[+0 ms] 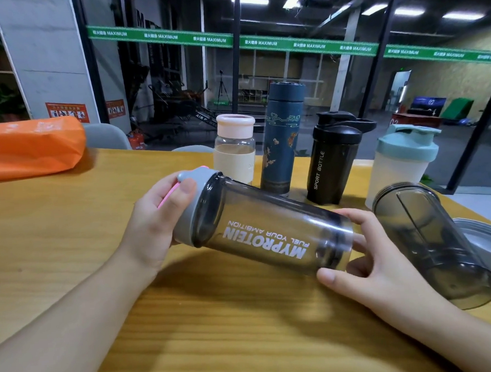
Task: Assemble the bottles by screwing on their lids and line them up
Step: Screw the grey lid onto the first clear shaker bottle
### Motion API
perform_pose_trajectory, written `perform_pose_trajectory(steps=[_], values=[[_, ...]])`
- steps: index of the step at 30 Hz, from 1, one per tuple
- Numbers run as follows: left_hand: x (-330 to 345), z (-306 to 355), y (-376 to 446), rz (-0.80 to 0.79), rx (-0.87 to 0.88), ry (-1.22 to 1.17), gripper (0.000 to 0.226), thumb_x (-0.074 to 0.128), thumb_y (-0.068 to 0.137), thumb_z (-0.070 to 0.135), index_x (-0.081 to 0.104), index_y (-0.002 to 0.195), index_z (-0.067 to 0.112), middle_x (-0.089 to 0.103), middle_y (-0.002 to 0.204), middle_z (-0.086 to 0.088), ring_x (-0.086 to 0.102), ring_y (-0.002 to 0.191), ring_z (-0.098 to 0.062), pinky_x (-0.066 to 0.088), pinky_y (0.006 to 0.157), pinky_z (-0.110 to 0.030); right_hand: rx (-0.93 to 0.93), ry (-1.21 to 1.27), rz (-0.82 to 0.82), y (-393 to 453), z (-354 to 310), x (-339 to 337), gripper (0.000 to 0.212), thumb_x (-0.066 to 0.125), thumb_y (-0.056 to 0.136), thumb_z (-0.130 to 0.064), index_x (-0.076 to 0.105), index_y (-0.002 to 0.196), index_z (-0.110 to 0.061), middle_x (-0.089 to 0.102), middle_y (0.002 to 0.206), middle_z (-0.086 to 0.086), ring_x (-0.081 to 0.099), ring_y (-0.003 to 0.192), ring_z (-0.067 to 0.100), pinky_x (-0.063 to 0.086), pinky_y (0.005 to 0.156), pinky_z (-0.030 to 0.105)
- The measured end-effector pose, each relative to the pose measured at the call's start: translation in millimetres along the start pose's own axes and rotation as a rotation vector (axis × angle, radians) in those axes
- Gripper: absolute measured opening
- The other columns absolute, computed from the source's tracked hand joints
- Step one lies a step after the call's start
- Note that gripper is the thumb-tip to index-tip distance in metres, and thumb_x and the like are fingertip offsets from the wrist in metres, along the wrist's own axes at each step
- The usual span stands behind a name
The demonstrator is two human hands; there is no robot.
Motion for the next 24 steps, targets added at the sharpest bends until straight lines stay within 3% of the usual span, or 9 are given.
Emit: perform_pose_trajectory(steps=[2,5,7,10,16,18,21,23,24], values=[[0.9,0.0,-0.2,-0.006,-0.003,-0.002,0.064,0.061,0.066,0.057,0.066,0.117,0.018,0.068,0.11,-0.018,0.064,0.089,-0.029,0.05,0.067,-0.035,0.016,0.006,-0.008,-0.7,2.4,-0.7,0.067,0.067,0.046,-0.064,0.036,0.105,-0.062,0.064,0.099,-0.019,0.061,0.065,0.018,0.053,0.068,0.03],[2.9,0.8,-0.6,-0.018,0.009,-0.018,0.067,0.066,0.064,0.057,0.065,0.118,0.017,0.07,0.108,-0.011,0.065,0.091,-0.024,0.054,0.065,-0.029,0.057,0.052,-0.034,-1.3,5.6,-1.5,0.068,0.057,0.049,-0.068,0.043,0.112,-0.045,0.07,0.094,-0.018,0.067,0.077,0.007,0.052,0.069,0.02],[4.4,3.0,-1.2,-0.032,0.042,-0.028,0.079,0.075,0.057,0.064,0.064,0.119,0.017,0.07,0.109,-0.007,0.065,0.093,-0.02,0.053,0.067,-0.023,0.08,0.111,-0.045,-0.1,5.0,-0.3,0.07,0.051,0.052,-0.069,0.052,0.111,-0.032,0.072,0.077,-0.008,0.062,0.057,-0.001,0.043,0.053,0.008],[7.0,6.2,-1.9,-0.048,0.091,-0.017,0.088,0.075,0.052,0.071,0.063,0.12,0.017,0.069,0.109,-0.004,0.065,0.094,-0.017,0.051,0.068,-0.018,0.075,0.159,-0.045,4.0,3.0,1.6,0.075,0.047,0.056,-0.076,0.059,0.104,-0.02,0.066,0.06,0.011,0.049,0.037,0.0,0.037,0.042,0.006],[6.2,6.6,-1.2,-0.031,0.098,-0.014,0.086,0.075,0.052,0.072,0.063,0.118,0.019,0.069,0.108,-0.003,0.064,0.093,-0.017,0.051,0.066,-0.018,0.127,0.099,-0.038,1.9,6.2,3.4,0.065,0.033,0.056,-0.088,0.056,0.095,-0.041,0.066,0.071,0.015,0.048,0.045,0.01,0.036,0.047,0.017],[6.0,5.8,-0.5,-0.025,0.088,-0.012,0.088,0.075,0.053,0.072,0.062,0.12,0.018,0.069,0.109,-0.004,0.064,0.093,-0.018,0.051,0.066,-0.019,0.116,0.045,-0.045,-1.2,5.7,1.9,0.075,0.033,0.051,-0.094,0.048,0.11,-0.051,0.066,0.079,0.008,0.054,0.052,0.009,0.039,0.049,0.015],[5.8,4.2,0.5,-0.012,0.061,-0.031,0.092,0.075,0.051,0.072,0.062,0.122,0.016,0.069,0.106,-0.004,0.065,0.088,-0.016,0.05,0.059,-0.017,0.096,-0.037,-0.069,-3.8,5.0,3.8,0.093,0.052,0.06,-0.079,0.017,0.139,-0.047,0.056,0.1,-0.025,0.062,0.071,0.008,0.047,0.062,0.011],[6.0,2.6,0.5,-0.01,0.037,-0.037,0.089,0.076,0.051,0.069,0.062,0.122,0.016,0.07,0.101,-0.001,0.065,0.08,-0.012,0.049,0.054,-0.016,0.068,-0.084,-0.07,-4.2,0.8,6.3,0.103,0.07,0.063,-0.065,-0.002,0.137,-0.058,0.04,0.117,-0.038,0.063,0.087,0.007,0.05,0.07,0.012],[6.1,1.3,0.2,-0.011,0.019,-0.033,0.084,0.076,0.055,0.064,0.062,0.122,0.016,0.07,0.1,-0.002,0.066,0.078,-0.012,0.049,0.052,-0.017,0.036,-0.099,-0.061,-3.7,-0.6,6.8,0.106,0.074,0.064,-0.054,-0.006,0.131,-0.065,0.039,0.124,-0.034,0.063,0.09,0.004,0.05,0.071,0.013]])
Point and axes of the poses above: each hand's wrist, its own y-axis towards the middle knuckle, its own x-axis out of the palm, z = x × y, the point moved 3 cm from there along y, towards the middle knuckle
